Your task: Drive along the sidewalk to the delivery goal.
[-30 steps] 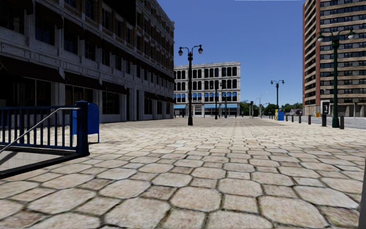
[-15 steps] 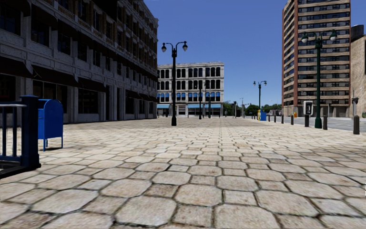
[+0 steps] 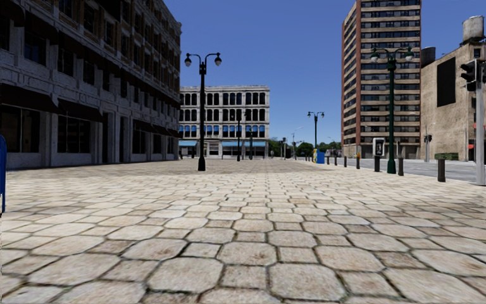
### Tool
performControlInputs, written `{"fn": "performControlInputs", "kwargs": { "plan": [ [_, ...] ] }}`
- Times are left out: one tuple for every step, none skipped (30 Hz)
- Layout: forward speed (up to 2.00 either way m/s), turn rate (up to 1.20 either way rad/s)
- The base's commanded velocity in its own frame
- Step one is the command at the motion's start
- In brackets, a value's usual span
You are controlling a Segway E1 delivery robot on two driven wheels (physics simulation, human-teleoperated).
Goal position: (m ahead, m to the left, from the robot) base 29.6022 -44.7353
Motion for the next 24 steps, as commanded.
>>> {"fn": "performControlInputs", "kwargs": {
  "plan": [
    [1.25,-0.43],
    [1.25,-0.43],
    [1.24,-0.43],
    [1.24,-0.43],
    [1.24,-0.43],
    [1.24,-0.43],
    [1.24,-0.43],
    [1.24,-0.43],
    [1.24,-0.43],
    [1.24,-0.43],
    [1.24,-0.43],
    [1.24,-0.43],
    [1.24,-0.43],
    [1.24,-0.43],
    [1.24,-0.43],
    [1.24,-0.43],
    [1.24,-0.43],
    [1.24,-0.43],
    [1.23,-0.43],
    [1.23,-0.43],
    [1.23,-0.43],
    [1.23,-0.43],
    [1.23,-0.43],
    [1.23,-0.43]
  ]
}}
